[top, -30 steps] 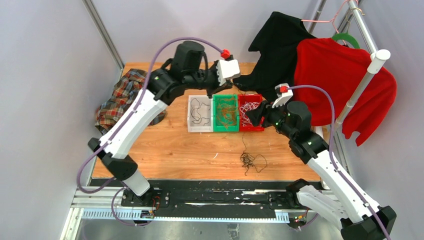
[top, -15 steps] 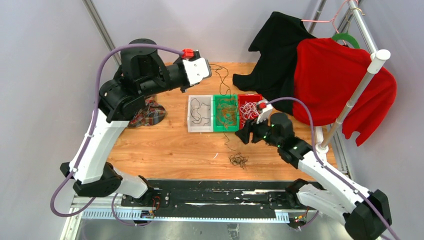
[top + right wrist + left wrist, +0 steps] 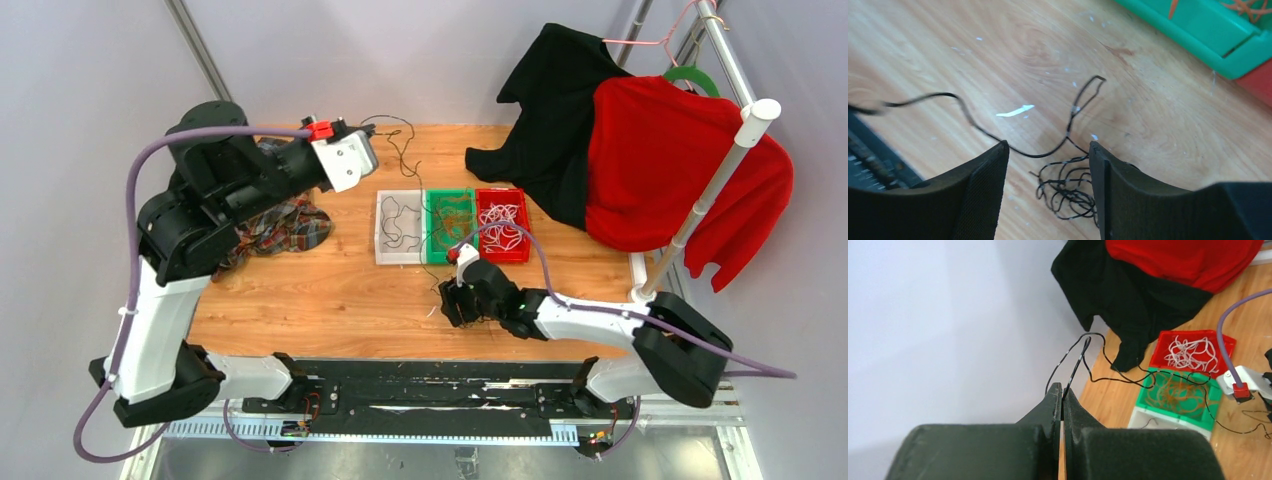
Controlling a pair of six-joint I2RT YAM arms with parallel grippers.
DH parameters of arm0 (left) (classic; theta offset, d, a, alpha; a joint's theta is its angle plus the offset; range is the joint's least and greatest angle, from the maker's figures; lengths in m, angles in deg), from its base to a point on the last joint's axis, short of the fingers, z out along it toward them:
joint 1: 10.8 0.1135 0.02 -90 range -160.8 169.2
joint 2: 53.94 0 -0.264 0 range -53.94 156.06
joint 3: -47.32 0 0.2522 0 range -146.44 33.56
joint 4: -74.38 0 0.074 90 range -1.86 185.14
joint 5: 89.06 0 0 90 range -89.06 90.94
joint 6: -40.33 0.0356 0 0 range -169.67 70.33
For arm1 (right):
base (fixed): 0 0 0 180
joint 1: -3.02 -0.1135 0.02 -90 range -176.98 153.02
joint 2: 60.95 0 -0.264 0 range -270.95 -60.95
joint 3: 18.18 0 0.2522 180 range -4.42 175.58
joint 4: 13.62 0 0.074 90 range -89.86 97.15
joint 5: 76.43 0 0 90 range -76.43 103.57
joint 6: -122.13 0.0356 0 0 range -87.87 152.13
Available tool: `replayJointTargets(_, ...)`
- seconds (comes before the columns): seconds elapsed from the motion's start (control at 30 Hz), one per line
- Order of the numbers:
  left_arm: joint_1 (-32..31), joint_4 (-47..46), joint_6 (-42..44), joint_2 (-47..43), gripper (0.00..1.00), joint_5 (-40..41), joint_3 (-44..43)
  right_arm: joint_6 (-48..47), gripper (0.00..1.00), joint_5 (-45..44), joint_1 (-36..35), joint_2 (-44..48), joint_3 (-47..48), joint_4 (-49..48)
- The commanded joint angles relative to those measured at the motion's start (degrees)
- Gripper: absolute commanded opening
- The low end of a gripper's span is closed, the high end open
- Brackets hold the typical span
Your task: Untangle the cables
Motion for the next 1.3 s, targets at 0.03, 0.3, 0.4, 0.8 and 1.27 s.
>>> replayJointTargets(0.03,0.1,0.0,2.8,-5.3,0.0,5.6,5.7,0.4,0.55,-12.7,-2.9,-5.7,-1.2,-5.6)
replayJointTargets(0.3,0.2,1.5,0.3,-13.2,0.0,10.8,21.8,0.1,0.18,-13.6,-4.5,-9.8,-3.7,-13.2)
replayJointTargets(0.4,1.5,1.8,-0.1,-15.3,0.0,11.7,29.2,-0.9,0.02,-11.9,-4.5,-9.0,-5.3,-15.5)
replayJointTargets(0.8,6.5,1.7,-4.3,-19.0,0.48,-13.9,59.1,-4.4,0.01,-7.3,-4.5,9.3,-8.7,-14.2)
replayJointTargets(1.27,-4.7,-10.1,-5.2,4.5,0.82,-17.5,58.8,-1.9,0.01,-11.3,-4.5,14.4,-8.9,-5.8)
